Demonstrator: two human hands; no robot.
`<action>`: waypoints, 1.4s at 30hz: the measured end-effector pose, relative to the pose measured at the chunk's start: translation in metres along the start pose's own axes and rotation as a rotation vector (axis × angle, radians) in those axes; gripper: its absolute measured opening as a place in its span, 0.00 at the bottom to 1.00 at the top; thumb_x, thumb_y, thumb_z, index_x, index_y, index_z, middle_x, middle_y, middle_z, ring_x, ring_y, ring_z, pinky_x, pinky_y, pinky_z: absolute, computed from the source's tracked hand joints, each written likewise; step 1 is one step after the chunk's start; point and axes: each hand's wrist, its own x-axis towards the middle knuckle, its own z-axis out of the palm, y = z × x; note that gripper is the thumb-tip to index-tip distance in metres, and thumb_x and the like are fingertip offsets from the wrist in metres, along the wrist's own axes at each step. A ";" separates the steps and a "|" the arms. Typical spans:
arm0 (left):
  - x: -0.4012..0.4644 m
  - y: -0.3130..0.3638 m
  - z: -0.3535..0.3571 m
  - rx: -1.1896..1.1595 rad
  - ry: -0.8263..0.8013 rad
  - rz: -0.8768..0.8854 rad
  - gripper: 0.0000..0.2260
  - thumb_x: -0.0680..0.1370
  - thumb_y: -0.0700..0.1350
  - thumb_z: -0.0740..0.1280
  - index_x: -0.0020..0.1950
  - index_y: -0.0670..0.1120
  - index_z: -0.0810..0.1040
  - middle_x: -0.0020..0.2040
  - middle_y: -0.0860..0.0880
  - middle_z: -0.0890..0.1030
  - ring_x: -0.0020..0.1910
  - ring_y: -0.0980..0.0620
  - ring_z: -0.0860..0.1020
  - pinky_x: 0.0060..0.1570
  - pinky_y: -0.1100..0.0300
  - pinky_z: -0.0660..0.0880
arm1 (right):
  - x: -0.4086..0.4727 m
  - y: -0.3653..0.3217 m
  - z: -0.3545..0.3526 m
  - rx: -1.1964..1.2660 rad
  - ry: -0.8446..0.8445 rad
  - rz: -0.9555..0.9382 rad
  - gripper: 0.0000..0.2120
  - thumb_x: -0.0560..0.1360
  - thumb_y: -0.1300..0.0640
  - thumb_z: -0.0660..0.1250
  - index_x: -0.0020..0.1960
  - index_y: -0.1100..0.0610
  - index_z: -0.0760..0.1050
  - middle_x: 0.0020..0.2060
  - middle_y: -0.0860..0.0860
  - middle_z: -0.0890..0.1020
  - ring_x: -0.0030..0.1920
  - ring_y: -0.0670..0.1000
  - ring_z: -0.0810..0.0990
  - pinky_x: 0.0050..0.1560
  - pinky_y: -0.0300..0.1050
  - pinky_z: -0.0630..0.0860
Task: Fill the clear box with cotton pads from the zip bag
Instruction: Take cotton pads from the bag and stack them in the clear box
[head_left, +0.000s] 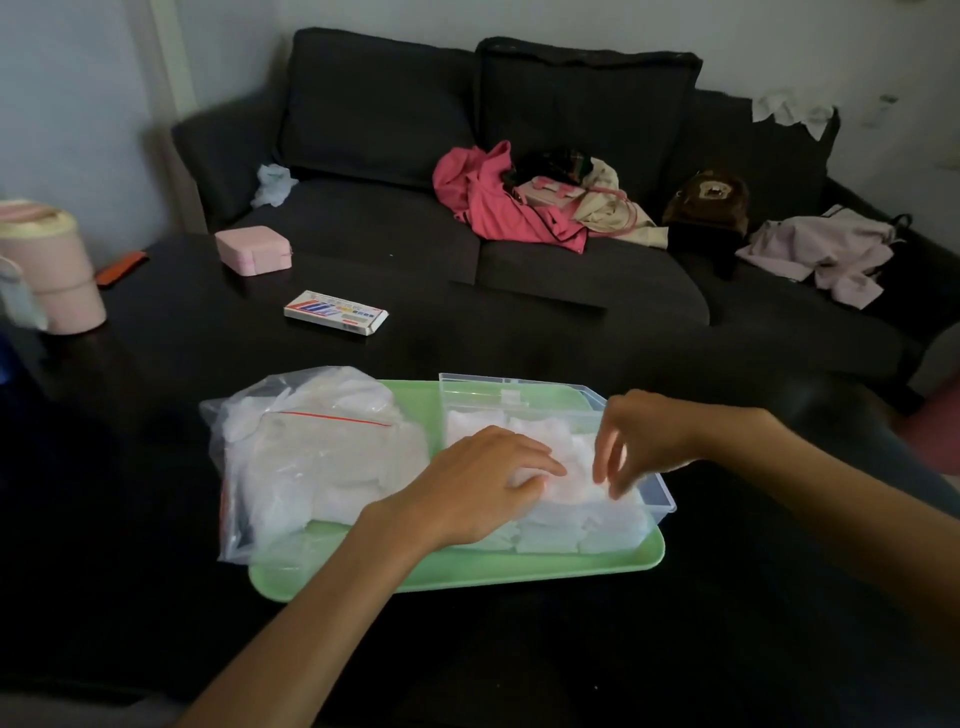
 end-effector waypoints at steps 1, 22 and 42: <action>-0.006 0.000 -0.004 -0.044 0.065 -0.012 0.12 0.80 0.51 0.60 0.61 0.60 0.77 0.65 0.62 0.73 0.66 0.60 0.66 0.60 0.65 0.61 | -0.005 -0.002 -0.008 0.057 0.049 0.012 0.07 0.68 0.60 0.74 0.44 0.51 0.82 0.42 0.48 0.85 0.44 0.44 0.83 0.54 0.45 0.78; -0.137 -0.111 -0.058 -0.528 0.616 -0.846 0.04 0.78 0.45 0.66 0.47 0.45 0.75 0.47 0.43 0.82 0.44 0.46 0.82 0.47 0.49 0.79 | 0.060 -0.180 0.065 0.576 0.796 -0.118 0.14 0.70 0.66 0.66 0.37 0.47 0.79 0.39 0.45 0.84 0.40 0.46 0.82 0.46 0.45 0.78; -0.113 -0.099 -0.059 -1.001 0.641 -0.859 0.09 0.80 0.40 0.58 0.42 0.45 0.75 0.32 0.48 0.80 0.31 0.53 0.79 0.30 0.58 0.77 | 0.074 -0.204 0.082 0.548 0.770 -0.080 0.16 0.67 0.44 0.74 0.49 0.53 0.82 0.55 0.46 0.72 0.58 0.48 0.71 0.45 0.39 0.67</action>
